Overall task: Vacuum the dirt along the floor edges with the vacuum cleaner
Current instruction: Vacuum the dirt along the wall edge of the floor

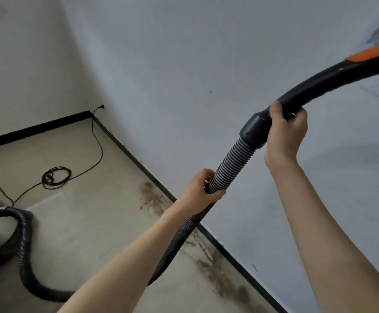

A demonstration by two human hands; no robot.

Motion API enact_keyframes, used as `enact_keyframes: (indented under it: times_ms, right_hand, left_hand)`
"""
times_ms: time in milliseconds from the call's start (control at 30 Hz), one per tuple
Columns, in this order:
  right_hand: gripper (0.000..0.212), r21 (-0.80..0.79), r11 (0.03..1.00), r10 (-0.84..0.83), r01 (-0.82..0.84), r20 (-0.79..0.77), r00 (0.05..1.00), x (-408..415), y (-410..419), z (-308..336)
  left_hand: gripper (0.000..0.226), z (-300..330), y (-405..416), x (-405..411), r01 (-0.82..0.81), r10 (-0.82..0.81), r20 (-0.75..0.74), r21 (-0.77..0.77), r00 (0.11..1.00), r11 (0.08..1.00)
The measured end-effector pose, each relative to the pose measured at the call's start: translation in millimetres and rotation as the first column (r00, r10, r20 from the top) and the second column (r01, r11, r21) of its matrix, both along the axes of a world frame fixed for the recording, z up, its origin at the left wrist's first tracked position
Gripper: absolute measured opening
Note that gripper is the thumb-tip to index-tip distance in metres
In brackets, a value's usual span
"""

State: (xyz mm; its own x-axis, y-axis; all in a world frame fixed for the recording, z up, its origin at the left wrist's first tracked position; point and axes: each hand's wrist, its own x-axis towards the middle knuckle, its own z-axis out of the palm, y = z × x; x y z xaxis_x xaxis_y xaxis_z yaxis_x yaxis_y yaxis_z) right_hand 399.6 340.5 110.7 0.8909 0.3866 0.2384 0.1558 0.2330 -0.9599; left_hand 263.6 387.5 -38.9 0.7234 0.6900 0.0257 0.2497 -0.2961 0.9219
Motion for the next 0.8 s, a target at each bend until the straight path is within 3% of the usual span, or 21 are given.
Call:
enact_keyframes:
  times_ms: [233, 367, 533, 667, 800]
  right_hand:
    - [0.027, -0.064, 0.959, -0.260, 0.275, 0.179, 0.949, 40.1, -50.6, 13.6]
    - [0.029, -0.132, 0.918, -0.320, 0.373, 0.308, 0.896, 43.5, -60.6, 13.4]
    - [0.030, -0.229, 0.877, -0.323, 0.424, 0.374, 0.870, 32.5, -62.7, 3.7]
    - [0.030, -0.397, 0.866, -0.196, 0.302, 0.286, 0.938, 17.5, -61.4, -5.5]
    - [0.016, -0.465, 0.885, 0.020, -0.025, -0.016, 1.000, -7.2, -63.0, -23.4]
  left_hand:
    - [0.042, 6.2, -64.7, 63.2, 0.253, -0.252, 0.035, -0.008, 0.967, 0.967]
    - [0.052, 8.4, -83.3, 71.6, 0.258, -0.255, 0.057, -0.050, 0.965, 0.965]
    - [0.044, 7.5, -82.5, 49.4, 0.288, -0.288, 0.018, -0.007, 0.957, 0.958]
    - [0.049, 0.4, -85.5, 8.8, 0.385, -0.384, 0.030, -0.128, 0.923, 0.914]
    - [0.035, -11.3, -87.2, -46.7, 0.437, -0.423, 0.127, -0.401, 0.897, 0.805]
